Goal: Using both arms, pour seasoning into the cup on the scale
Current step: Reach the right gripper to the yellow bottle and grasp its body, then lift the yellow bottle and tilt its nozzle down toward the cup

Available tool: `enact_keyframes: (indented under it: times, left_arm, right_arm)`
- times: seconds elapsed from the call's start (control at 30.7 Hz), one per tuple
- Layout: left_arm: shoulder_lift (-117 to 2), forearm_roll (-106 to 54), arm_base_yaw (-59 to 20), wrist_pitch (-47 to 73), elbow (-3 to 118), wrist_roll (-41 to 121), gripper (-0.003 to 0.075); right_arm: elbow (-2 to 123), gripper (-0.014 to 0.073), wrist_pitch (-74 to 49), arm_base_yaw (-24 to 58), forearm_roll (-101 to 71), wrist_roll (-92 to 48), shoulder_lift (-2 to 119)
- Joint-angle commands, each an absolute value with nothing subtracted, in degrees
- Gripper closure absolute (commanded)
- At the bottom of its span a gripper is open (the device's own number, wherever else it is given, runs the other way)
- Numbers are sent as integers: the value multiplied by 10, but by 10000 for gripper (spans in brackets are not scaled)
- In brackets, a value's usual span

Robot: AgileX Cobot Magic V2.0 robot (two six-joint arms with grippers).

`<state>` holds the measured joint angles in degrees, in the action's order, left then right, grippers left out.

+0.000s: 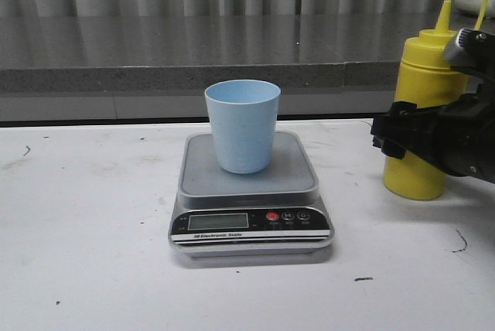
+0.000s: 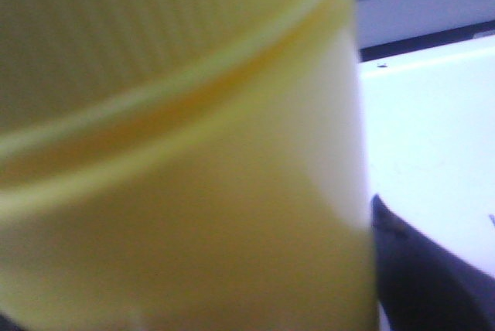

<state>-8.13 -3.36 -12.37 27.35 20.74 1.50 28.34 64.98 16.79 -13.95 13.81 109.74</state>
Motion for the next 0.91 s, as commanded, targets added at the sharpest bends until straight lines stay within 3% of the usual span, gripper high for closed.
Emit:
enact_keyframes:
  times: [0.0,0.13,0.2,0.26,0.62,0.88]
  left_arm:
    - [-88,-40,-122,223,223,9,740]
    - [-88,-40,-122,223,223,9,740]
    - [-88,-40,-122,223,223,9,740]
    - [-88,-40,-122,223,223,9,740]
    - [-88,-40,-122,223,223,9,740]
    - [-88,-40,-122,223,223,9,740]
  right_arm:
    - [294,80,737,168,-124,140,1078]
    - [295,372,737,168,-90,136,1078]
    - [295,476,737,168,-76,126,1078]
    - [295,522,737,168,-67,114,1075]
    - [306,528,712,168,-60,-62,1009]
    - [370,528,581,168,-60,-309,961]
